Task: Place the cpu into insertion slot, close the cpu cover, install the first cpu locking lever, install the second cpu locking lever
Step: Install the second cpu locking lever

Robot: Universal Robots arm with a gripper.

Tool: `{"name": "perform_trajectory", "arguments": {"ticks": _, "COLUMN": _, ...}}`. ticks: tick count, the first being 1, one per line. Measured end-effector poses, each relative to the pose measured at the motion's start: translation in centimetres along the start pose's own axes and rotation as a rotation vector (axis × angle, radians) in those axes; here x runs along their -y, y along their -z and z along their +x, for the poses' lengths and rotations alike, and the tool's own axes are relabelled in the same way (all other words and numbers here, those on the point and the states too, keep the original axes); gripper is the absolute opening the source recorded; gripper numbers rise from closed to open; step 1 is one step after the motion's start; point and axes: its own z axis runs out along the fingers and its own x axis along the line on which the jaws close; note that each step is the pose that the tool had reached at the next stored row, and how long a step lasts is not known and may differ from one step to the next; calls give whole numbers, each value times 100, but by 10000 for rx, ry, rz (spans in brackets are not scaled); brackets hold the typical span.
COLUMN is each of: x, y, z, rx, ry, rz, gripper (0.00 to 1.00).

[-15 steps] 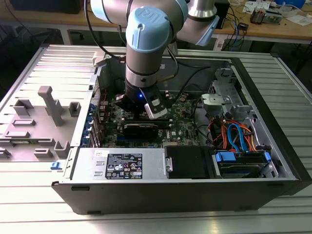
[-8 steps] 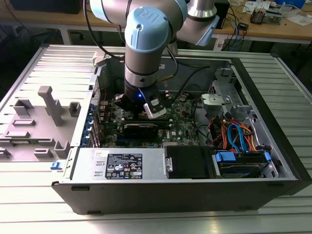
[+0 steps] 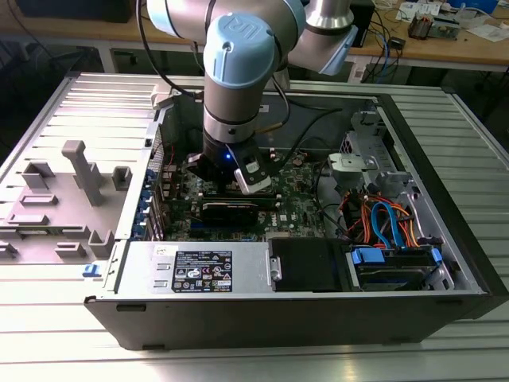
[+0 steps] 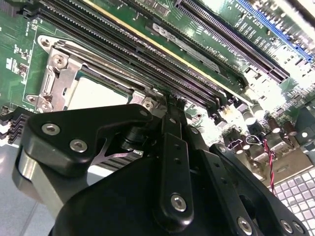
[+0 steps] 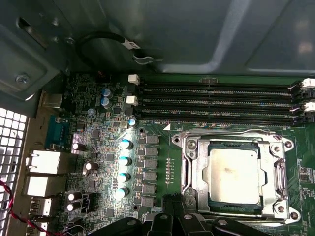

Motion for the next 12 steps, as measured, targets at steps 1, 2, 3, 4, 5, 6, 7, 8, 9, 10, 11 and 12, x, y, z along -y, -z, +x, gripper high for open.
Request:
{"name": "perform_trajectory", "arguments": {"ticks": 1, "x": -1, "y": 3, "z": 0, "rx": 1, "ry": 0, "rz": 7, "gripper": 11}}
{"name": "perform_trajectory", "arguments": {"ticks": 2, "x": -3, "y": 11, "z": 0, "rx": 1, "ry": -2, "rz": 33, "gripper": 11}}
{"name": "perform_trajectory", "arguments": {"ticks": 3, "x": -4, "y": 19, "z": 1, "rx": 0, "ry": -5, "rz": 61, "gripper": 11}}
{"name": "perform_trajectory", "arguments": {"ticks": 4, "x": -6, "y": 26, "z": 1, "rx": -1, "ry": -6, "rz": 81, "gripper": 11}}
{"name": "perform_trajectory", "arguments": {"ticks": 5, "x": -8, "y": 38, "z": 2, "rx": -2, "ry": -6, "rz": 89, "gripper": 11}}
{"name": "perform_trajectory", "arguments": {"ticks": 6, "x": -10, "y": 49, "z": 3, "rx": -2, "ry": -7, "rz": 94, "gripper": 11}}
{"name": "perform_trajectory", "arguments": {"ticks": 7, "x": -11, "y": 59, "z": 4, "rx": -3, "ry": -7, "rz": 95, "gripper": 11}}
{"name": "perform_trajectory", "arguments": {"ticks": 8, "x": -13, "y": 67, "z": 5, "rx": -3, "ry": -7, "rz": 94, "gripper": 11}}
{"name": "perform_trajectory", "arguments": {"ticks": 9, "x": -15, "y": 78, "z": 5, "rx": -3, "ry": -7, "rz": 94, "gripper": 11}}
{"name": "perform_trajectory", "arguments": {"ticks": 10, "x": -18, "y": 91, "z": 7, "rx": -3, "ry": -8, "rz": 95, "gripper": 11}}
{"name": "perform_trajectory", "arguments": {"ticks": 11, "x": -20, "y": 107, "z": 8, "rx": -3, "ry": -8, "rz": 95, "gripper": 11}}
{"name": "perform_trajectory", "arguments": {"ticks": 12, "x": -23, "y": 121, "z": 9, "rx": -3, "ry": -8, "rz": 95, "gripper": 11}}
